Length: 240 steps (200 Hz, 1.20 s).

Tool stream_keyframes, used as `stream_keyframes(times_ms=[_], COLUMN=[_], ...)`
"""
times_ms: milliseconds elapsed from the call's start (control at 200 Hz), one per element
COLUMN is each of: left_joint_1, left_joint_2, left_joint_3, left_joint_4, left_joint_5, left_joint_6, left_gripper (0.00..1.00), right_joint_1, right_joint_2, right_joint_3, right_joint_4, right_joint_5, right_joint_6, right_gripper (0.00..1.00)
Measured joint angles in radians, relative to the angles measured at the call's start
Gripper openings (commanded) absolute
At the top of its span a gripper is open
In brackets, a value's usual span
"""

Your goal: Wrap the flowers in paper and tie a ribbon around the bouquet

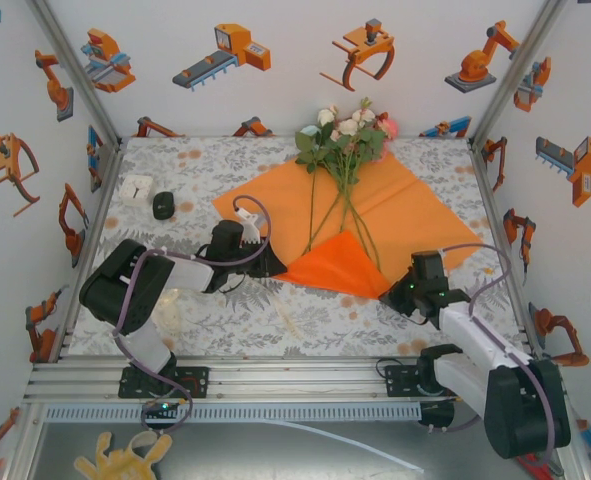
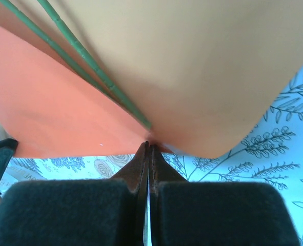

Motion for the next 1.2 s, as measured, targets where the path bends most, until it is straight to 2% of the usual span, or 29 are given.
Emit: stream_keyframes(times_ms=[305,511,686,871,926,1096,1201], left_joint_1=[0.0,0.0,0.0,-0.001,-0.001,-0.001,-0.001], left_joint_2=[-0.002,-0.018,-0.017,-0.03,-0.052,-0.153,-0.234], left_joint_3=[-0.009,-0.012,-0.014,-0.016,-0.016,-0.012,0.01], left_joint_4=[0.016,-0.006,0.0,-0.004,-0.034,-0.138,-0.218], left_joint_5=[-0.006,-0.021,-0.019,-0.016,-0.02,-0.049,-0.082], left_joint_6=[-0.002,0.002,0.001,-0.002,-0.002,0.008,0.017], left_gripper=[0.29,0.29,0.3,0.39,0.46,0.57,0.64], right_joint_1=[-0.032,-0.101,-0.105,-0.105,-0.105,-0.098,-0.054], right_joint_2=[-0.019,-0.068,-0.052,-0.084,-0.089,-0.097,-0.101], right_joint_3=[0.004,0.019,0.017,0.035,0.061,0.157,0.201], right_joint_4=[-0.053,-0.129,-0.142,-0.175,-0.181,-0.167,-0.159], right_joint_5=[0.03,0.055,0.052,0.031,0.01,-0.055,-0.064], right_joint_6=[0.003,-0.035,-0.039,-0.061,-0.067,-0.079,-0.078], right_gripper=[0.01,0.01,0.01,0.04,0.06,0.12,0.14])
